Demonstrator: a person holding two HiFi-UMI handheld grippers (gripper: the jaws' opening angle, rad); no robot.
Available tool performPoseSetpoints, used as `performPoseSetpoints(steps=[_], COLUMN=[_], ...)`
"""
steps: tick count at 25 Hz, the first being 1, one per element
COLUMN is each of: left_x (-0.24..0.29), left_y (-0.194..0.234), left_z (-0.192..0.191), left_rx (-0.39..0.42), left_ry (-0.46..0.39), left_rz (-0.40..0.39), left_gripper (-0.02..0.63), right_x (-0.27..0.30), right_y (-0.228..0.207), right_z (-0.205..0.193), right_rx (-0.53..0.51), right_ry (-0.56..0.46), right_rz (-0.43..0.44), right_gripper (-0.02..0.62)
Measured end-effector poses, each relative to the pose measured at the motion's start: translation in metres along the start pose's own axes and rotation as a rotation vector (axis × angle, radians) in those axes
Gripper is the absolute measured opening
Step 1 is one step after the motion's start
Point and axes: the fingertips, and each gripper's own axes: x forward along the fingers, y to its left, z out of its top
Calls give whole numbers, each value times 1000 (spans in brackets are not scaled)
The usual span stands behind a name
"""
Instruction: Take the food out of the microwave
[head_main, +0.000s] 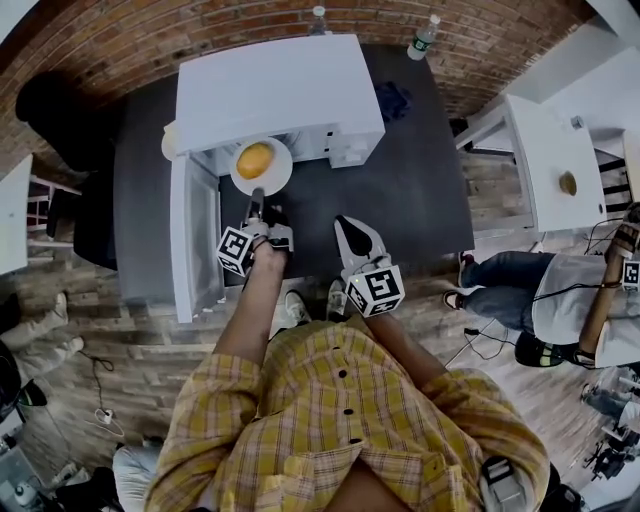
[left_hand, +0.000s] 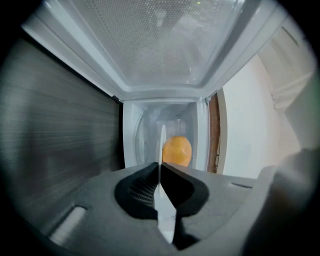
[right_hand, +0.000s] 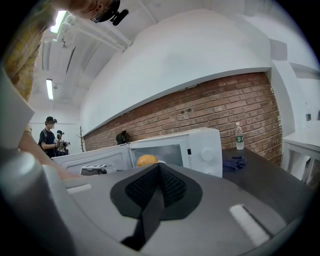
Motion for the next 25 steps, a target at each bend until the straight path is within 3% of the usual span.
performPoseSetpoints(steps=[14,18,25], left_x=[-58,-71,-98], left_y=[-19,-30,-31], left_z=[-25,-34,-41], left_rx=[-19,-65,-45], left_ry=[28,42,61], left_rz=[-41,-74,-70], left_gripper=[12,14,14], right_x=[-14,-16,-26], right_y=[21,25,29], right_z=[-3,-4,-3], right_rx=[-18,-23,-25], right_ry=[-5,-4,-10], right_rz=[14,14,10], right_gripper=[-2,-2,-2])
